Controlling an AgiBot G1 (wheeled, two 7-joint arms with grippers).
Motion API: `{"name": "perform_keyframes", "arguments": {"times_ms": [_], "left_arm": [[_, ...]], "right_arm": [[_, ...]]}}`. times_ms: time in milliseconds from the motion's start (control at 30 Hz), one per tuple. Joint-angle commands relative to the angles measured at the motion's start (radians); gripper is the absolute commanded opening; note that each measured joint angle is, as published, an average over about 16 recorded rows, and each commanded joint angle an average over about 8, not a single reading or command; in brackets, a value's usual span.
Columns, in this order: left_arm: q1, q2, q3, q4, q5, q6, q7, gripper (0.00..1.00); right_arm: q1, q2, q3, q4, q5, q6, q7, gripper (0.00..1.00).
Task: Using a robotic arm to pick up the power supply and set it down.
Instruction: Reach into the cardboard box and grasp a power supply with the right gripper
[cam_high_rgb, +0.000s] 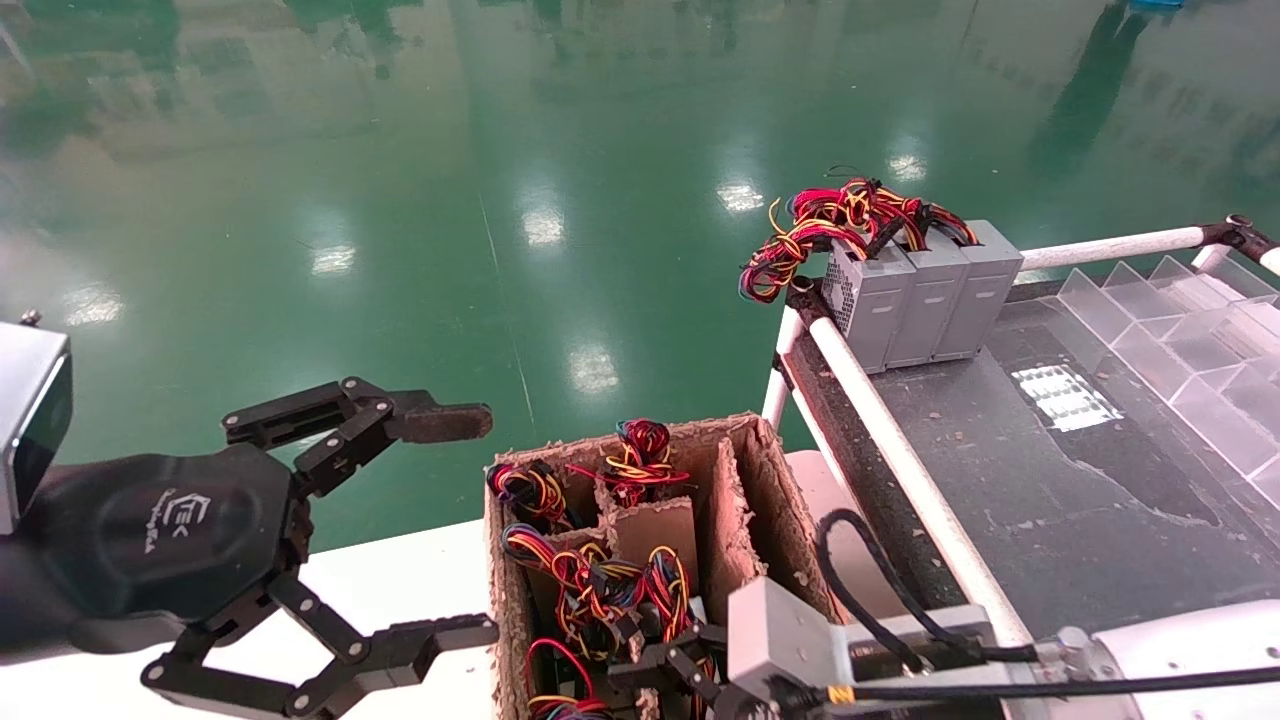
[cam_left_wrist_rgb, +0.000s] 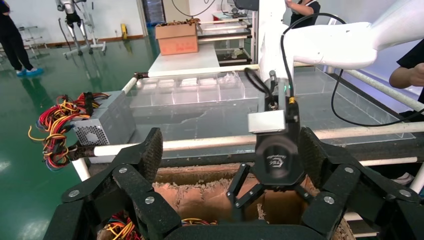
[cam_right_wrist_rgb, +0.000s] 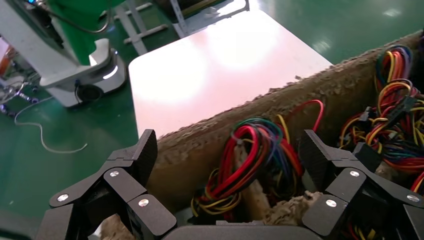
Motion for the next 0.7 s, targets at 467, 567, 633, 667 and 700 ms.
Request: {"name": "perform_keyframes", "arguments": {"times_ms": [467, 567, 633, 667, 700], "left_arm": [[0.0, 0.0, 0.0, 0.0, 0.0, 0.0, 0.0, 1.0], [0.0, 0.0, 0.0, 0.0, 0.0, 0.0, 0.0, 1.0], [0.0, 0.0, 0.0, 0.0, 0.0, 0.0, 0.0, 1.0], [0.0, 0.0, 0.0, 0.0, 0.0, 0.0, 0.0, 1.0], [0.0, 0.0, 0.0, 0.0, 0.0, 0.0, 0.0, 1.0]], "right_arm": [[-0.027, -0.048, -0.04, -0.004, -0.067, 0.057, 0.04, 0.0], [-0.028, -0.057, -0.045, -0.008, -0.075, 0.067, 0.047, 0.0], [-0.029, -0.063, -0.049, -0.011, -0.08, 0.07, 0.05, 0.0], [-0.029, -0.066, -0.051, -0.013, -0.082, 0.071, 0.052, 0.0], [-0.029, -0.068, -0.052, -0.015, -0.084, 0.072, 0.053, 0.0]]}}
